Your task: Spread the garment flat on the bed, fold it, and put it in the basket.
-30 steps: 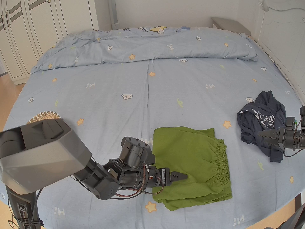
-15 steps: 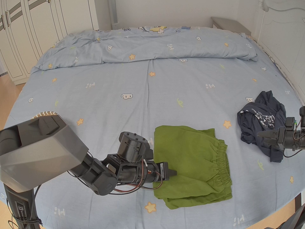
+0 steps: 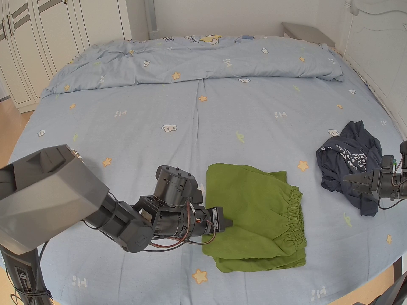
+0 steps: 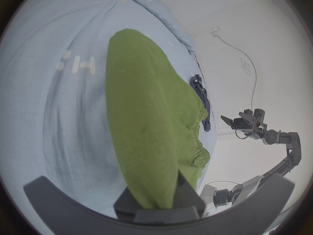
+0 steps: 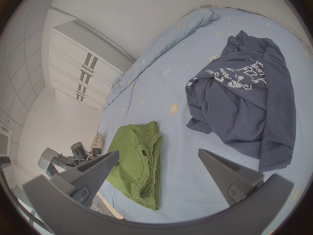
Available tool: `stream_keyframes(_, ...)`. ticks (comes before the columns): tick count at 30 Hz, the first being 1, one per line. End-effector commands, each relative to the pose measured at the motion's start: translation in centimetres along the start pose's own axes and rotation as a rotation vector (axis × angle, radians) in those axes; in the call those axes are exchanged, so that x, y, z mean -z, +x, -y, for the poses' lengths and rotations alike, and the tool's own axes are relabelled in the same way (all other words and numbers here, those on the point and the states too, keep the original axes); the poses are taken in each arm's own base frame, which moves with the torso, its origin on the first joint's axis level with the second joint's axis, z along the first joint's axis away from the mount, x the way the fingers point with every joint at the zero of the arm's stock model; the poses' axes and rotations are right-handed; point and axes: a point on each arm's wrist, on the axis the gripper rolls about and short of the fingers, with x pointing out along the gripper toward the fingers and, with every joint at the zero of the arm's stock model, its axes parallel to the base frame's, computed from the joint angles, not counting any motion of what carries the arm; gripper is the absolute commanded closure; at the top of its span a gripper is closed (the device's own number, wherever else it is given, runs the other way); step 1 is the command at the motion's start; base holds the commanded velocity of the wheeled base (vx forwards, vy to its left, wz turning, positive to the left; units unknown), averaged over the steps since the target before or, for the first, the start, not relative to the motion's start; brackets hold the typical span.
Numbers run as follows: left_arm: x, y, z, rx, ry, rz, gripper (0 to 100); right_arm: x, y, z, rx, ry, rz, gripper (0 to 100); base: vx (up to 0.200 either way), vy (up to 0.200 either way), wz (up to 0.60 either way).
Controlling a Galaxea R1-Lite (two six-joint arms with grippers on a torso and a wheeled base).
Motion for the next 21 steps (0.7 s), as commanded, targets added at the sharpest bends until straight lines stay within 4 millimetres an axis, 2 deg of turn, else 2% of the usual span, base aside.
stream_keyframes(1, -0.8, -1.9, 1.2, 0.000, 0.011, 0.043, 100, -0.1, -0.2, -0.4, -0.003, -0.009, 0.008, 0, 0.000, 0.000, 0.00)
stream_keyframes(3, -1.2, -3.6, 1.9, -0.019, 0.016, 0.054, 100, -0.1, -0.5, -0.9, -0.008, -0.020, 0.014, 0, 0.000, 0.000, 0.00)
stream_keyframes(6, -2.1, -5.8, 1.3, -0.057, 0.047, 0.069, 100, -0.2, -0.5, -1.7, -0.029, -0.039, 0.014, 0, 0.000, 0.000, 0.00)
stream_keyframes(9, -1.7, -8.0, 0.5, -0.121, 0.121, 0.039, 100, 0.3, -0.2, -3.6, -0.075, -0.075, -0.002, 0, 0.000, 0.000, 0.00)
stream_keyframes(11, -2.0, -10.2, 0.2, -0.129, 0.116, 0.080, 100, 0.4, -0.1, -4.3, -0.089, -0.084, -0.010, 0, 0.000, 0.000, 0.00)
stream_keyframes(14, -2.0, -12.2, 0.5, -0.130, 0.117, 0.117, 100, 0.7, 0.3, -4.9, -0.104, -0.095, -0.026, 0, 0.000, 0.000, 0.00)
stream_keyframes(17, -1.8, -12.7, 0.5, -0.132, 0.120, 0.127, 100, 0.8, 0.3, -4.9, -0.106, -0.094, -0.030, 0, 0.000, 0.000, 0.00)
stream_keyframes(18, -1.9, -13.8, 0.6, -0.132, 0.174, 0.164, 100, 1.1, 0.4, -4.8, -0.107, -0.091, -0.039, 0, 0.000, 0.000, 0.00)
stream_keyframes(21, -1.9, -13.9, 0.2, -0.140, 0.216, 0.176, 100, 1.2, 0.6, -4.9, -0.112, -0.093, -0.044, 0, 0.000, 0.000, 0.00)
